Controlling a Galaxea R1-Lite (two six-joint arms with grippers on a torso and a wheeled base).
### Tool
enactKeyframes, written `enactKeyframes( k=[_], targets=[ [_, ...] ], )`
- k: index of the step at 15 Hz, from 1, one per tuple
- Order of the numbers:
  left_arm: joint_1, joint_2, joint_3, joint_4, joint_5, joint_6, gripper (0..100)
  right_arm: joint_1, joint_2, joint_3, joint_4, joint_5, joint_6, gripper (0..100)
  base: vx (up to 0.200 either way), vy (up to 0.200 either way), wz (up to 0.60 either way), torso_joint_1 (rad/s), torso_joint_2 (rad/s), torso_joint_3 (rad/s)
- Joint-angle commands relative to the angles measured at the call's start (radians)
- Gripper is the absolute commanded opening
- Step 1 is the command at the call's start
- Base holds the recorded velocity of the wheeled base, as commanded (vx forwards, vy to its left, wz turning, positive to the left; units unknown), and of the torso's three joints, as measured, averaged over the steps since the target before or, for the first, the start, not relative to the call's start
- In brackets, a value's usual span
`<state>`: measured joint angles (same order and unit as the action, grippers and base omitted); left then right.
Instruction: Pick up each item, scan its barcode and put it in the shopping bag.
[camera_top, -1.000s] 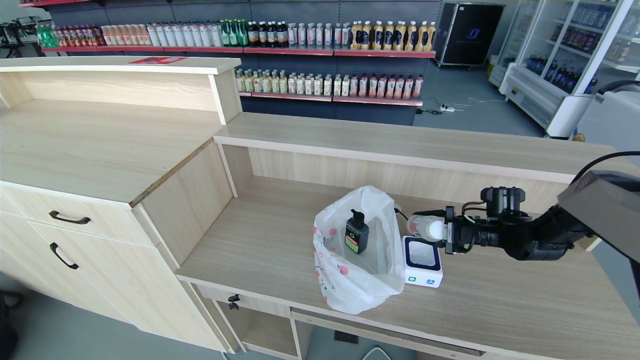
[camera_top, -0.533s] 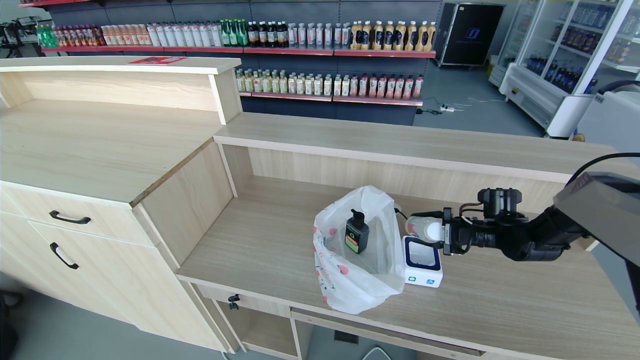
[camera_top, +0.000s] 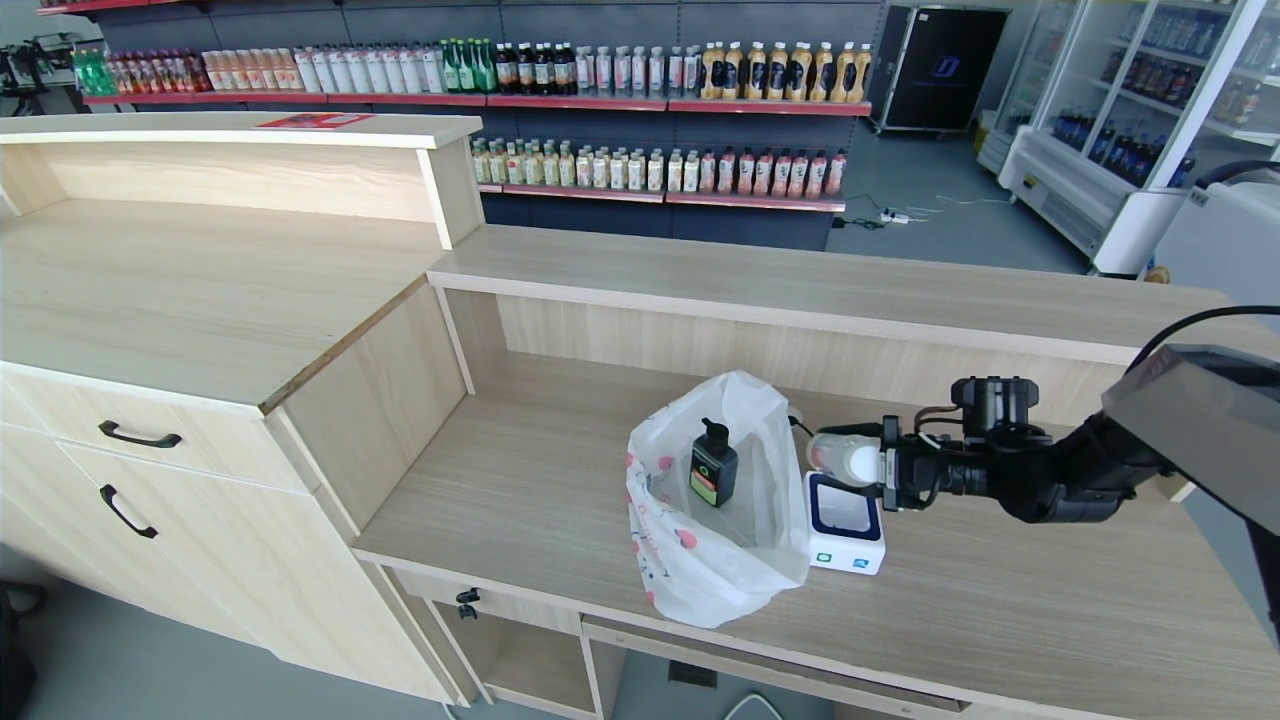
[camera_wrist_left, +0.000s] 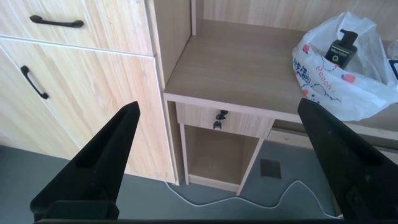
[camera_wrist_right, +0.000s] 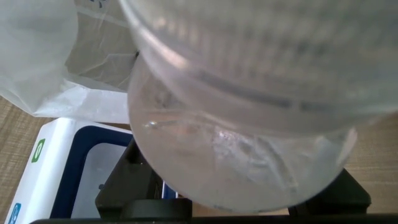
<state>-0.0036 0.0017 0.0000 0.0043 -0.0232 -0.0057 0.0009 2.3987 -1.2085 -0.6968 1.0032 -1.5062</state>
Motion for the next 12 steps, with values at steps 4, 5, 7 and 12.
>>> enactKeyframes(
  k=[4,5,7,12],
  targets=[
    [0.001,0.000,0.000,0.000,0.000,0.000,100,0.010,-0.001,0.000,0.000,0.000,0.000,0,0.000,0.000,0.00,0.000,0.00,0.000],
    [0.001,0.000,0.000,0.000,0.000,0.000,100,0.010,-0.003,-0.002,0.000,0.000,-0.002,0,0.000,0.000,0.00,0.000,0.00,0.000],
    [0.001,0.000,0.000,0.000,0.000,0.000,100,0.001,-0.009,0.000,0.000,0.000,-0.002,0,0.000,0.000,0.00,0.000,0.00,0.000],
    [-0.001,0.000,0.000,0.000,0.000,0.000,100,-0.001,-0.009,0.003,0.000,0.000,-0.002,0,0.000,0.000,0.00,0.000,0.00,0.000]
  ],
)
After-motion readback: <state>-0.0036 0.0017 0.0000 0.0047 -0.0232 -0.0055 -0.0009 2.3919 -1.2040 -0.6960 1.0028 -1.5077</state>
